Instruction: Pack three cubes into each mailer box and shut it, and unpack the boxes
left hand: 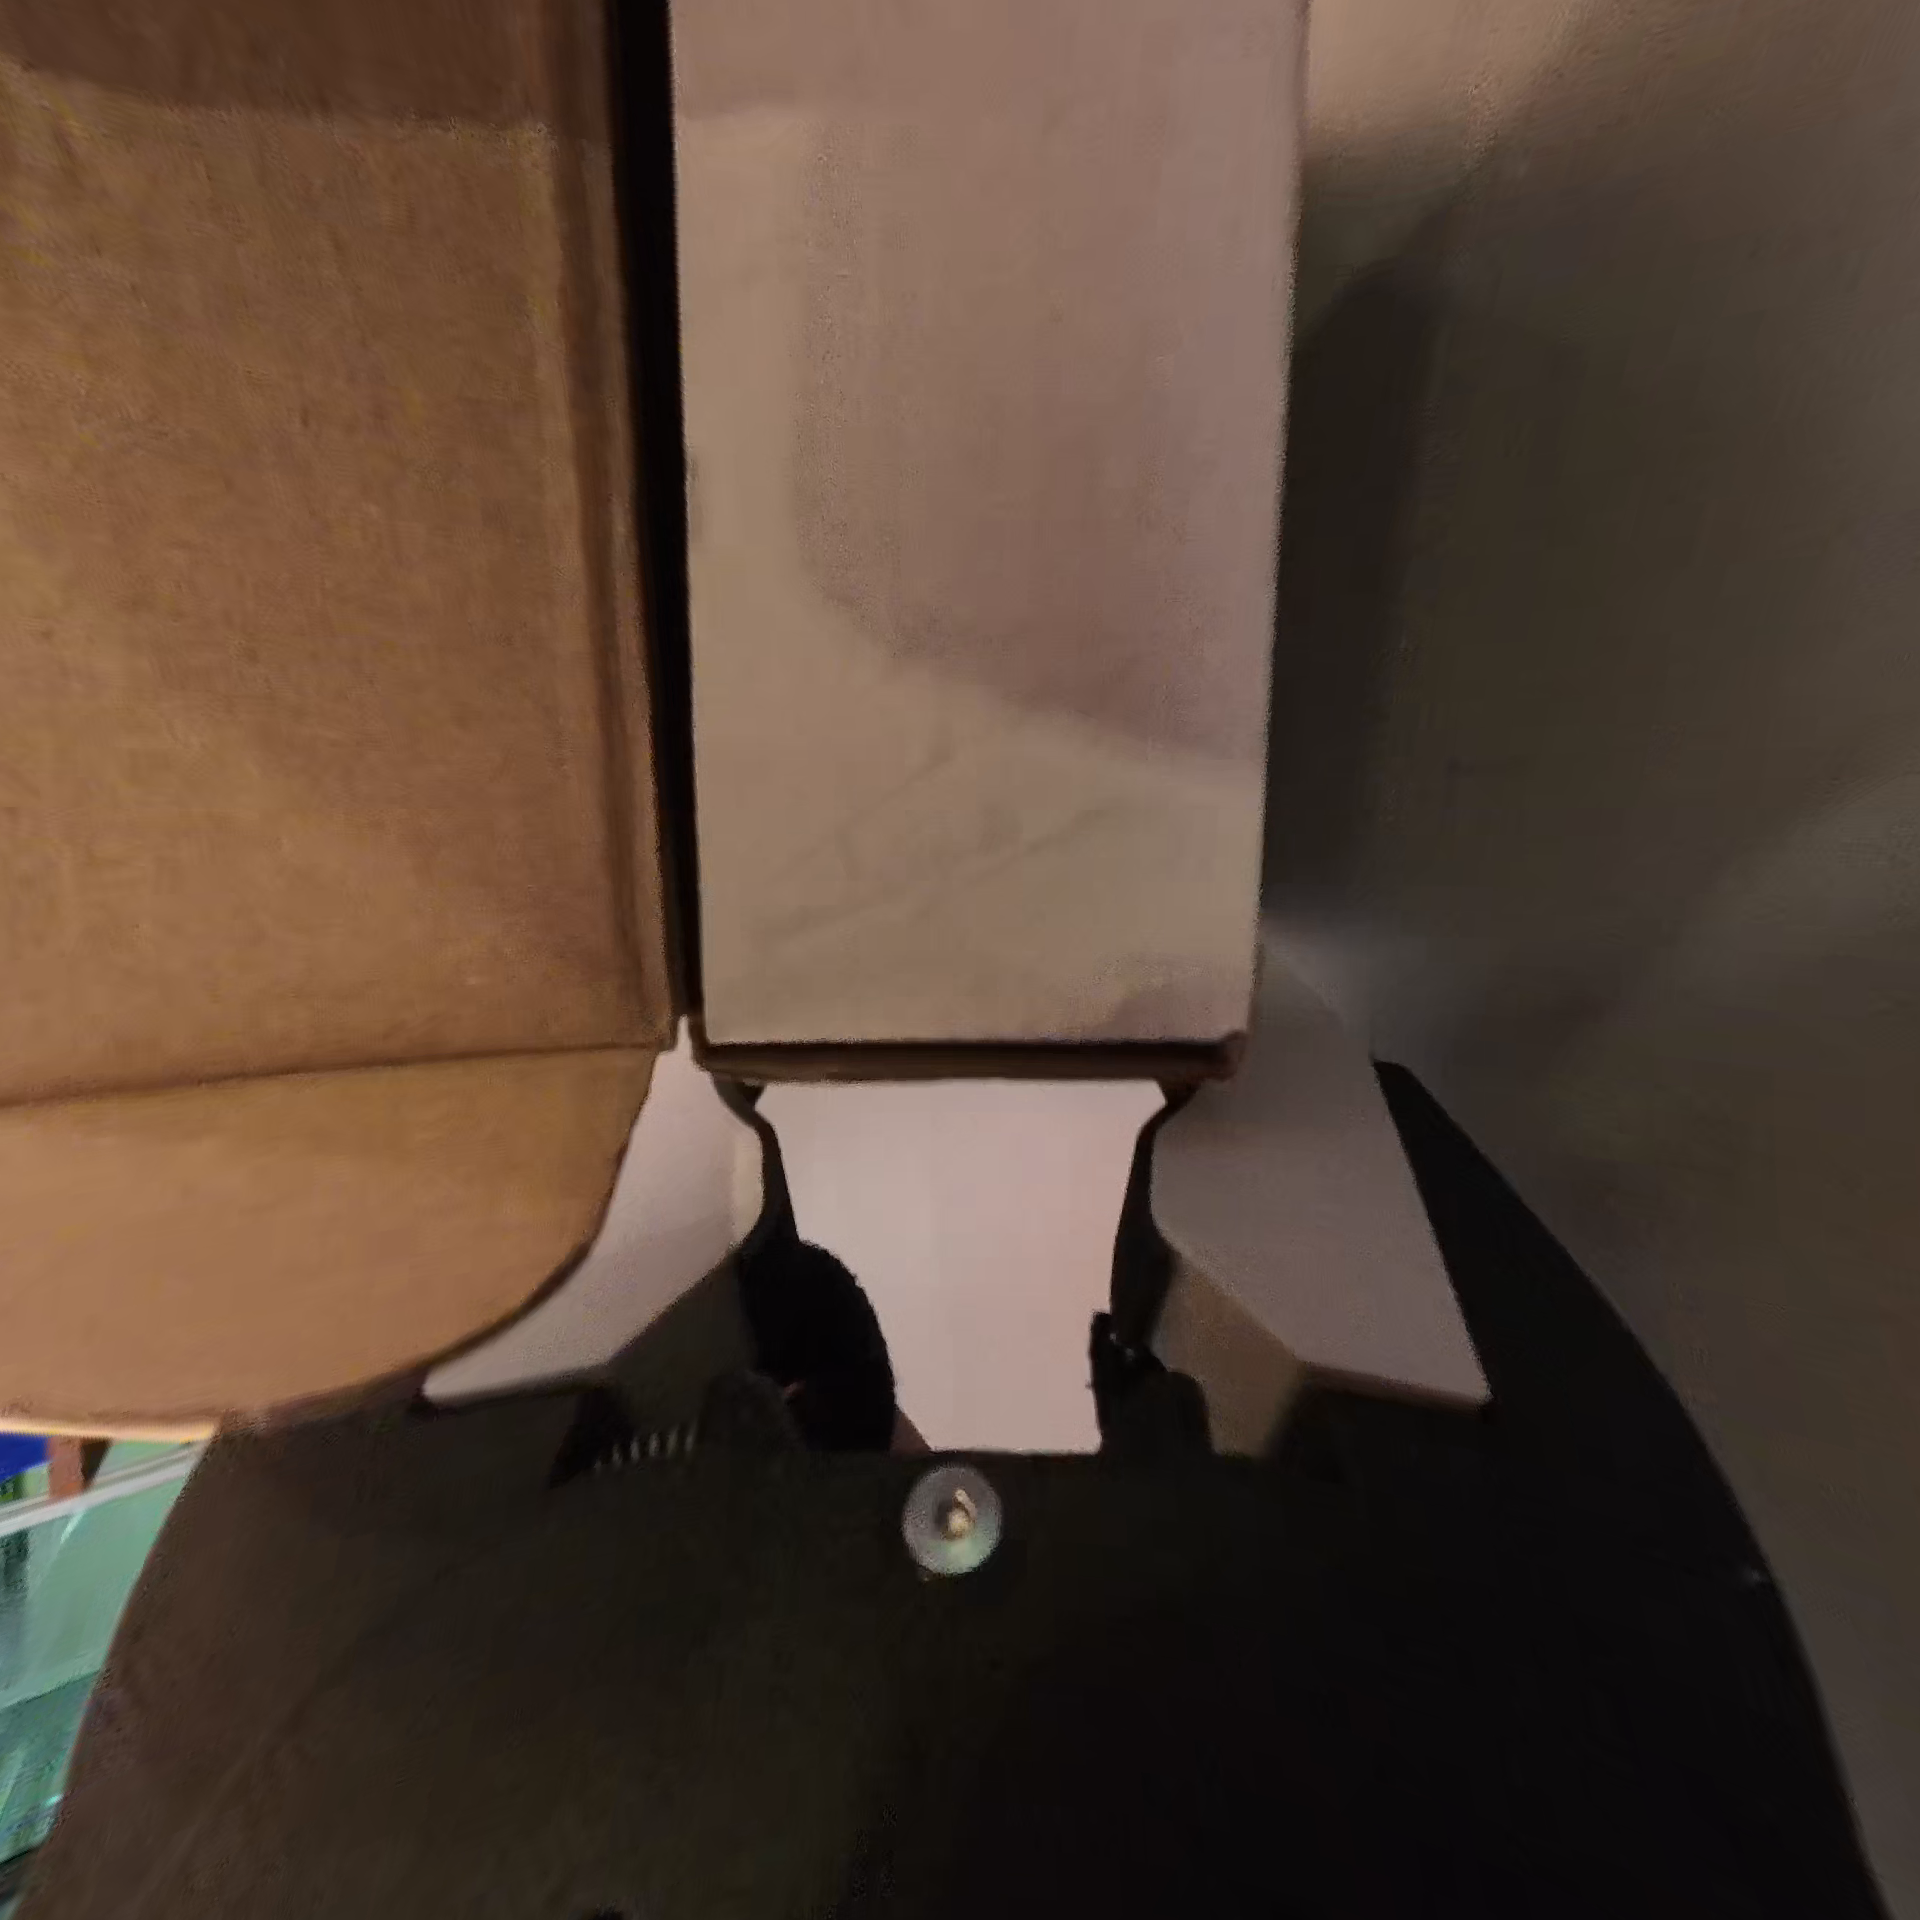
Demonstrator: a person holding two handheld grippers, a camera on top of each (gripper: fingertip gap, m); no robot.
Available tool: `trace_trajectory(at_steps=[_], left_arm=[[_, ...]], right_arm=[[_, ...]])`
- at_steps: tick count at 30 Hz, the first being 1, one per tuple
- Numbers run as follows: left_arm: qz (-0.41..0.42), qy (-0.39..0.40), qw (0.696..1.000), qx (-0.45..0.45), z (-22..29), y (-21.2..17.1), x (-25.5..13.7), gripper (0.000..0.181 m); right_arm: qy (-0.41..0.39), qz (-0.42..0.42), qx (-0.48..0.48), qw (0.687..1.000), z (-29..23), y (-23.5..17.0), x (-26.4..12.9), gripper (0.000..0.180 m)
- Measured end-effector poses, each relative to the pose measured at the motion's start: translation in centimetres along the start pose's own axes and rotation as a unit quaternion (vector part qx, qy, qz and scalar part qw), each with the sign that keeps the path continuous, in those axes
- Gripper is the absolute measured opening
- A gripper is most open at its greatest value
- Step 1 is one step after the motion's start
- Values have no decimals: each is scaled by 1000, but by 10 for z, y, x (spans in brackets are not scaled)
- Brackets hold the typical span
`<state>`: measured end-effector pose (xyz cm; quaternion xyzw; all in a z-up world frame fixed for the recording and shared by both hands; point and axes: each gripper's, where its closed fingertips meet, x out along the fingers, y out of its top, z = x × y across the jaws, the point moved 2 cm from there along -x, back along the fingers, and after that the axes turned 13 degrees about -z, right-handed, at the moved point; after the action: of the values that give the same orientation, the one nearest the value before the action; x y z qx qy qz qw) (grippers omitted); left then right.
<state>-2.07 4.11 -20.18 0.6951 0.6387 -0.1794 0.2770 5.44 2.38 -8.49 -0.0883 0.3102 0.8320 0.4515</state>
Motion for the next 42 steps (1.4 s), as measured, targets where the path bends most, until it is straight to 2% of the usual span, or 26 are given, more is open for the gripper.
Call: trace_trajectory(at_steps=[1, 6, 16, 25, 42], left_arm=[[11, 3, 1000, 2, 2, 1, -2, 69], [64, -7, 998, -13, 14, 2, -14, 71], [113, 24, 993, 0, 28, -2, -35, 69], [142, 13, 990, -9, 38, -10, -58, 63], [161, 26, 987, 2, 47, -17, -64, 54]], right_arm=[[10, 2, 5, 1000, -1, 0, -1, 0], [52, 12, 10, 999, -14, 4, -15, 0], [70, 7, 28, 997, -40, 3, -30, 0], [86, 2, 33, 996, -52, 4, -31, 0], [117, -15, 69, 991, -63, -5, -24, 0]])
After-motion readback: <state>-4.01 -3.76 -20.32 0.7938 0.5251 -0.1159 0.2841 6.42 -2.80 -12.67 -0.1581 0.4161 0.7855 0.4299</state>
